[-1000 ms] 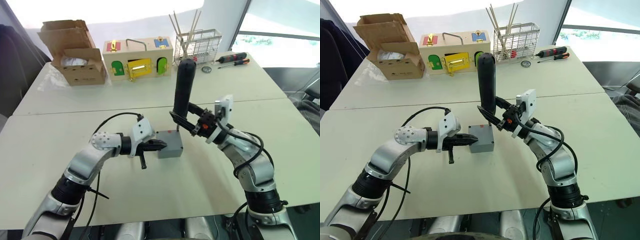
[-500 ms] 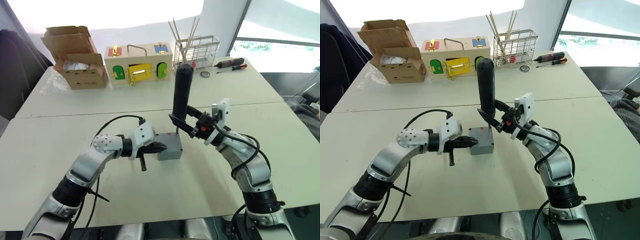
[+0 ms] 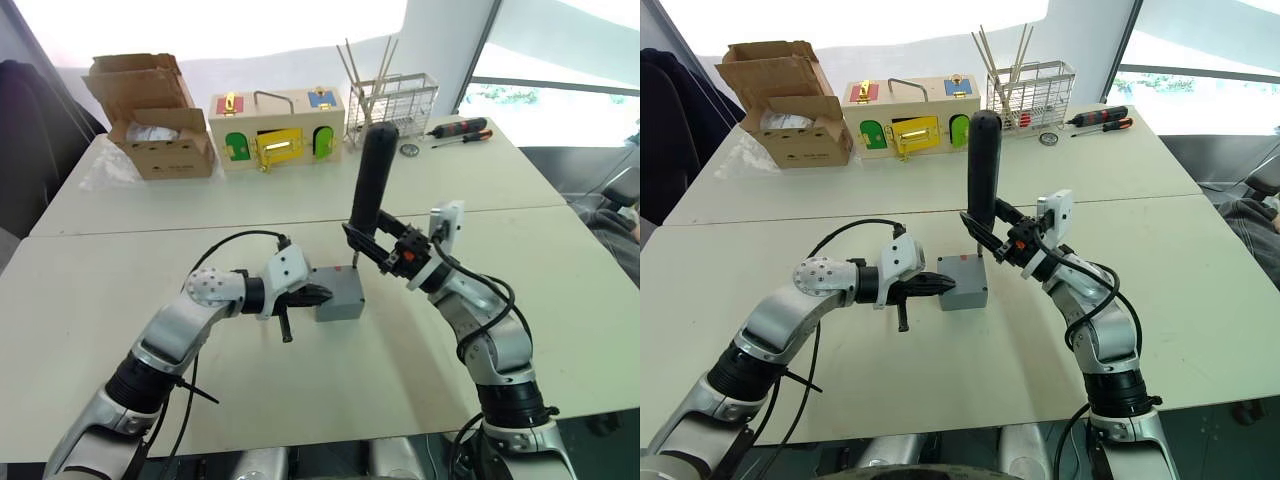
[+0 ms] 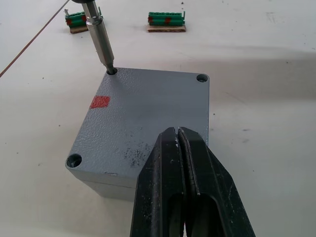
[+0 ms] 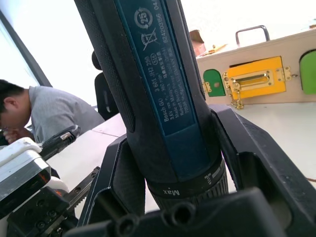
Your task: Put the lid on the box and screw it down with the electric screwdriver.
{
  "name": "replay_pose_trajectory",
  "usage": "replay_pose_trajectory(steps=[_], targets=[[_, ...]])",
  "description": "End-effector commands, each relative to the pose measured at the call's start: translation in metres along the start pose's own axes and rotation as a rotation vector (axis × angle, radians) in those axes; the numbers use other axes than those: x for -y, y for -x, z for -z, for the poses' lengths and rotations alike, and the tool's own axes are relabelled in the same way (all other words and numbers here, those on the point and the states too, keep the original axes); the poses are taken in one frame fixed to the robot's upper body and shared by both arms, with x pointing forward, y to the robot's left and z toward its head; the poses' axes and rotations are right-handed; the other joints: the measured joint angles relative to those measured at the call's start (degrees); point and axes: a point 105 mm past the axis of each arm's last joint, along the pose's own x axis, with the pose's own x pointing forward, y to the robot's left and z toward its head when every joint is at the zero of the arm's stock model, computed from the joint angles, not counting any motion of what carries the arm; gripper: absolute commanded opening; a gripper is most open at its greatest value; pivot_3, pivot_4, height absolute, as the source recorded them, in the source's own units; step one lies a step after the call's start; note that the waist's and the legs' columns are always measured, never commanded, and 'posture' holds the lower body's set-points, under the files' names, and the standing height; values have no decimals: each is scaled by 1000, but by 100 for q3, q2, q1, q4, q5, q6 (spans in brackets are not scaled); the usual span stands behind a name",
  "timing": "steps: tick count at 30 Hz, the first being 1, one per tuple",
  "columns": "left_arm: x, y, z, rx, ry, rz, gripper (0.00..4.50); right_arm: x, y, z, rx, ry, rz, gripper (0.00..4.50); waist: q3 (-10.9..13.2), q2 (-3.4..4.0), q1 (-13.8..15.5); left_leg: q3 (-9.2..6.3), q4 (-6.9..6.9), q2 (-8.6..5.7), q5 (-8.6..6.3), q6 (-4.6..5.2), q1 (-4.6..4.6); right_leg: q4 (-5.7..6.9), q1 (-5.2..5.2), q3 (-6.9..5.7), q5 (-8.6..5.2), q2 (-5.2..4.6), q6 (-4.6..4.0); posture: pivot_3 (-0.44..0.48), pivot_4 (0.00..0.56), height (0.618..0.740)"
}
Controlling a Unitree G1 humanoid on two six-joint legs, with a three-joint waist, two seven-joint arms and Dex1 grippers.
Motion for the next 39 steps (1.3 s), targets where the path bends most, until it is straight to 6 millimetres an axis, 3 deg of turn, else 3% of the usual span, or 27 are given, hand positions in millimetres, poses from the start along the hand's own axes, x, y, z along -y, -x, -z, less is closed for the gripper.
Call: replay_pose_trajectory(steps=[1,20,27,29,36,39], targets=[[-1,0,10,-37,22,-13,0,-5,15,59,-198,-138,13,1864,0,0,1,-1,0,0,0,0,0,0,0,0,-1,0,0,0,150,734],[0,-1,11,-36,27,-12,0,-8,12,58,-191,-109,2,1864,0,1,0,-3,-4,0,-2,0,0,-2,0,-3,-9,-4,2,0,150,734],[-1,-1,11,-35,29,-12,0,-1,6,35,-134,-62,1,1864,5,6,2,-5,-11,0,-2,0,-3,-4,-4,-3,-10,-5,2,0,150,734],[-1,0,11,-35,28,-13,0,6,4,15,-94,-17,13,1864,10,9,7,-5,-11,-1,-2,0,-6,-4,-6,-4,-11,-6,2,0,150,734],[-1,6,10,-37,22,-15,0,16,1,-82,73,20,-42,1864,119,32,23,-8,-11,-6,-2,0,-42,-3,-35,-5,-10,-12,1,0,150,734],[0,18,10,-54,-5,-31,0,12,2,-118,148,-36,-99,1864,150,41,10,-9,7,-8,5,-8,-128,16,-119,-4,-3,-13,-1,0,150,734]])
